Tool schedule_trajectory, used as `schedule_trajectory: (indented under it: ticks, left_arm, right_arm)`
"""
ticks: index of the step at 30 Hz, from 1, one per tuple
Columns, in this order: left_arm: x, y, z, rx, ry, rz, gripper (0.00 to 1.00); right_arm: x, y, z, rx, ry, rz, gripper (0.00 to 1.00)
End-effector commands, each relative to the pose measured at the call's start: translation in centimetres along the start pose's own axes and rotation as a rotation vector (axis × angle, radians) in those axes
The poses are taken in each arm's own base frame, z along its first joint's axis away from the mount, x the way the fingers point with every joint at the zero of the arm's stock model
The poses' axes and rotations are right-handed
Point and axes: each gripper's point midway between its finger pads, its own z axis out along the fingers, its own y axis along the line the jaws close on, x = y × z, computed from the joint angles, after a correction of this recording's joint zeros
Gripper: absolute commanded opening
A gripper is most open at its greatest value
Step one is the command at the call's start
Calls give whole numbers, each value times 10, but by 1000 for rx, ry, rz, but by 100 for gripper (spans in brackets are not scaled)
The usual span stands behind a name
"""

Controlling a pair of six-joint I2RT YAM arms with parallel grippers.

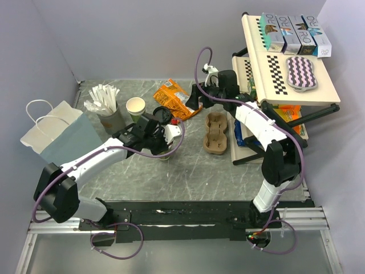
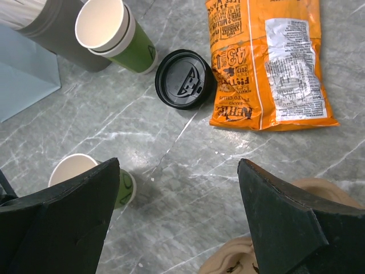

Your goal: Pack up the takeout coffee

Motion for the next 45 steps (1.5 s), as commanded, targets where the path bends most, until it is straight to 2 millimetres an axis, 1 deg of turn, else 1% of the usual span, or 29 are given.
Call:
schedule_trajectory:
  ticks: [1, 5, 8, 10, 11, 12, 14, 15, 17, 20, 21, 22, 23, 24, 25, 26, 27, 28, 29, 30, 33, 34, 35, 37, 38, 40, 42, 43, 45]
  left_arm:
    - [-8, -1, 8, -2, -55, -17, 3]
    - [0, -5, 12, 11, -39, -25, 10]
    - [3, -6, 11, 17, -31, -25, 11]
    - [3, -10, 9, 36, -28, -24, 17]
    - [3, -13, 8, 51, -28, -23, 24]
    - [1, -17, 6, 74, -30, -17, 39]
    - [-1, -23, 2, 105, -38, -15, 47]
    - [-7, -21, -2, 108, -52, -10, 52]
    - [-15, -21, -11, 130, -79, -7, 54]
    - [-32, -8, -28, 110, -125, -10, 57]
    - [-44, 0, -37, 90, -156, -3, 60]
    - [-48, 16, -47, 50, -180, -47, 62]
    - [-55, 26, -55, 27, -205, -82, 64]
    - [-74, 41, -69, -3, -270, -107, 69]
    - [-73, 66, -81, -58, -288, -229, 70]
    - [-75, 77, -87, -84, -299, -283, 72]
    - [-81, 91, -97, -129, -309, -325, 77]
    - [-76, 103, -100, -154, -304, -400, 79]
    - [-76, 108, -104, -173, -306, -429, 83]
    - [-75, 113, -106, -194, -312, -453, 83]
    - [-66, 119, -115, -241, -334, -500, 84]
    - [-62, 121, -116, -251, -329, -506, 84]
    - [-56, 120, -115, -249, -325, -554, 84]
    - [-47, 125, -119, -268, -316, -588, 83]
    - [-42, 126, -120, -274, -310, -598, 83]
    - [-38, 129, -124, -298, -311, -603, 82]
    - [-37, 130, -128, -313, -317, -606, 82]
    - [-36, 133, -129, -331, -319, -610, 82]
    - [-32, 133, -131, -343, -320, -627, 82]
  right_arm:
    - [-21, 8, -19, 0, -66, -51, 90]
    - [-16, 6, -18, 5, -56, -44, 90]
    - [-14, 6, -18, 5, -50, -43, 90]
    - [-12, 5, -17, 6, -44, -41, 91]
    - [-12, 5, -17, 6, -44, -41, 91]
    - [-11, 4, -16, 8, -45, -42, 91]
    - [-13, 4, -13, -1, -43, -46, 91]
    - [-12, 5, -13, -8, -33, -47, 91]
    - [-17, 9, -10, -43, -35, -77, 91]
    - [-13, 10, -1, -99, -2, -173, 90]
    - [-12, 8, 3, -109, 7, -208, 89]
    - [-6, 5, 6, -120, 33, -268, 88]
    - [-8, 1, 16, -129, 45, -293, 87]
    - [-8, -1, 21, -139, 57, -312, 86]
    - [-3, -6, 24, -142, 89, -327, 83]
    - [-9, -11, 36, -146, 92, -342, 82]
    - [-10, -14, 41, -149, 99, -348, 80]
    - [-12, -15, 47, -152, 99, -351, 76]
    - [-15, -19, 58, -153, 95, -356, 73]
    - [-16, -21, 64, -153, 93, -360, 71]
    - [-16, -25, 84, -153, 108, -410, 58]
    - [-5, -30, 95, -155, 135, -407, 57]
    - [-11, -28, 97, -154, 129, -420, 55]
    - [-2, -29, 109, -160, 147, -414, 52]
    - [-3, -28, 111, -160, 144, -409, 51]
    - [2, -22, 119, -169, 147, -400, 49]
    - [7, -19, 126, -171, 141, -392, 48]
    - [15, -15, 129, -180, 152, -387, 48]
    - [19, -11, 134, -176, 151, -389, 47]
